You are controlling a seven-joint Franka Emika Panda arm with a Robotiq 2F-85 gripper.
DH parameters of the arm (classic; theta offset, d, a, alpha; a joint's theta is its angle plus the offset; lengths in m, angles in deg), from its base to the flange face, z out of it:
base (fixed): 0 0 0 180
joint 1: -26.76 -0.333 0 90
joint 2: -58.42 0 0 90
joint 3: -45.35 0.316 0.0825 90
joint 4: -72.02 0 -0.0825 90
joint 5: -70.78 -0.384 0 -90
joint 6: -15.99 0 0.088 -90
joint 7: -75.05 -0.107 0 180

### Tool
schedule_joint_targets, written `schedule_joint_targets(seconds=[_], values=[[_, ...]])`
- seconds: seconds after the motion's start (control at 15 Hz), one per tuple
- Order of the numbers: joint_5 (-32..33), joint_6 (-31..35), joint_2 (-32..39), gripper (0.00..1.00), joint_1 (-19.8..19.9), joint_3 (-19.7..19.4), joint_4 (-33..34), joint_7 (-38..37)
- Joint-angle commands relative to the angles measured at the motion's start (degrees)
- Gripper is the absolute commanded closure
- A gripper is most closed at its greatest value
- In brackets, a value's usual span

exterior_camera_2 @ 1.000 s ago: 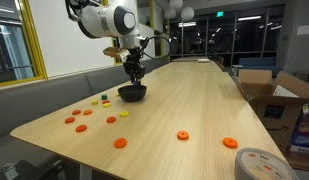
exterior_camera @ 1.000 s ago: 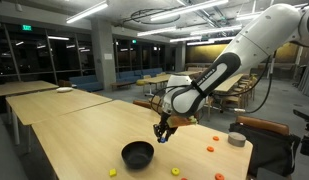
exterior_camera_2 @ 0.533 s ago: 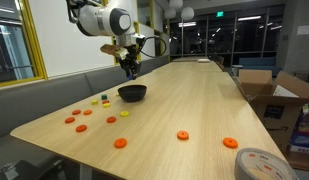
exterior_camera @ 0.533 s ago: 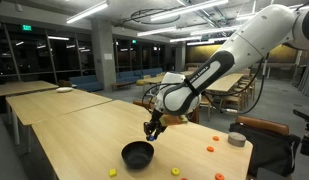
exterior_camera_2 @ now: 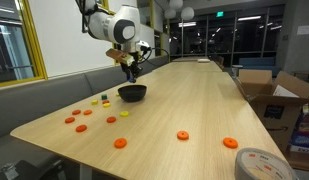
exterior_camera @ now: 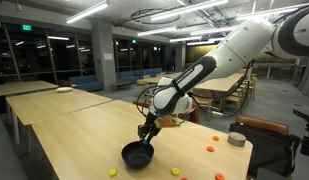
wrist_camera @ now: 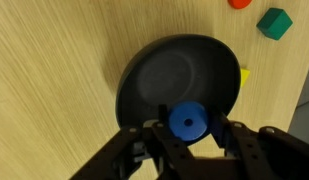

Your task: Put the blue, yellow and three orange squares inside the building.

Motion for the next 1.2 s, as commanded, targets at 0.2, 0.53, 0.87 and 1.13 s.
schedule_joint_targets(seconds=[0.2,0.53,0.87,1.13], values=[[-0.9,-4.0,2.5,0.08,2.1,0.4,3.3,1.5],[5.8,-8.0,-2.6,0.00,-0.2,-3.2,-3.3,-1.7],[13.8,-6.8,-11.1,0.00,-1.6,-5.5,-16.3,-4.2],[15.3,-4.9,-16.9,0.00,-1.1,-4.5,-26.4,-3.5]])
